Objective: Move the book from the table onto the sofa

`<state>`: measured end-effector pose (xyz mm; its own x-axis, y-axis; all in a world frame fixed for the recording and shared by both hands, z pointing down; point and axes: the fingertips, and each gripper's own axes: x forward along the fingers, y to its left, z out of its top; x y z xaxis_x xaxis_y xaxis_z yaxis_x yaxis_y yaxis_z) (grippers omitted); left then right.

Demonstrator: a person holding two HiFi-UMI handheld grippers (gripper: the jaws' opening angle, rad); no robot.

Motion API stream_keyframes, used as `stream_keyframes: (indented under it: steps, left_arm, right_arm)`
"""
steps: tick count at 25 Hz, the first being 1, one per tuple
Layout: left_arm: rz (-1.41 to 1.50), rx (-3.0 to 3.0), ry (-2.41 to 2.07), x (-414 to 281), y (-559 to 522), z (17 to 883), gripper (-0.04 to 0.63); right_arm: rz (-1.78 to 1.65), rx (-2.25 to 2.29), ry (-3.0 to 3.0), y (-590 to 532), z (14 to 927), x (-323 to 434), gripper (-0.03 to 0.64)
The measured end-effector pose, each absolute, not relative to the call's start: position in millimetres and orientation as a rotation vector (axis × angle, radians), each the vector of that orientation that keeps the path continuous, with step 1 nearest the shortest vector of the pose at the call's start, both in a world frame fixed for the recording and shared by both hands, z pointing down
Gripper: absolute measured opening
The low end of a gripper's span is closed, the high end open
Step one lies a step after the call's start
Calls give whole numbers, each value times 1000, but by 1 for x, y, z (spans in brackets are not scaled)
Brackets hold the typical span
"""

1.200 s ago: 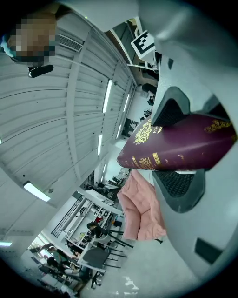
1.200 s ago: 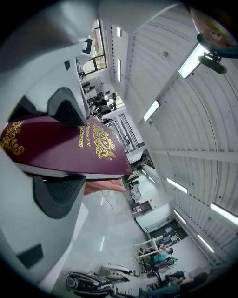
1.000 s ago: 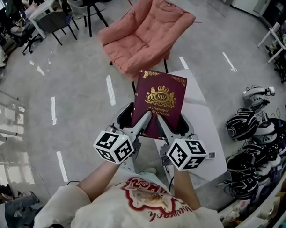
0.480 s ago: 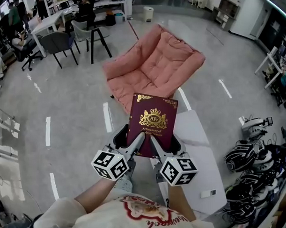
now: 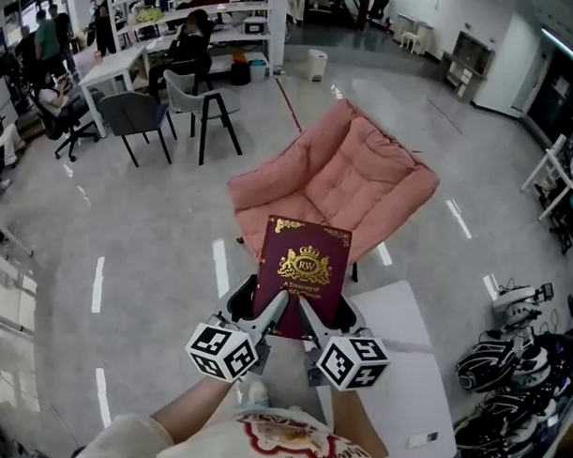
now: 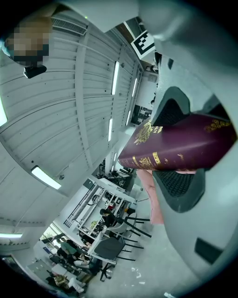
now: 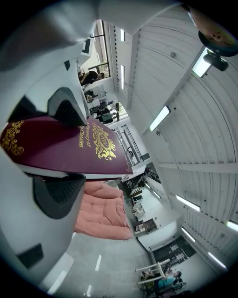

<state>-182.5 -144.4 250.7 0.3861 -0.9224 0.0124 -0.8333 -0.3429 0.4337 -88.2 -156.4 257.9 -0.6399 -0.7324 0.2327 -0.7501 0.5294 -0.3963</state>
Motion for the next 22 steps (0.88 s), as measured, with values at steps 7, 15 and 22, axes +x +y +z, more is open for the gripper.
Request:
stream_keyframes:
  steps: [7, 15, 22]
  left_arm:
    - [-362, 2261, -1533, -184, -148, 264, 287]
    - [-354, 2260, -1538, -187, -161, 276, 288]
    - [-354, 2249, -1541, -235, -225, 281, 288]
  right_arm:
    - [715, 1301, -2711, -162, 270, -89, 321]
    - [744, 1311, -2708, -174, 282, -91, 321]
    - [754, 1309, -2694, -238, 287, -139, 321]
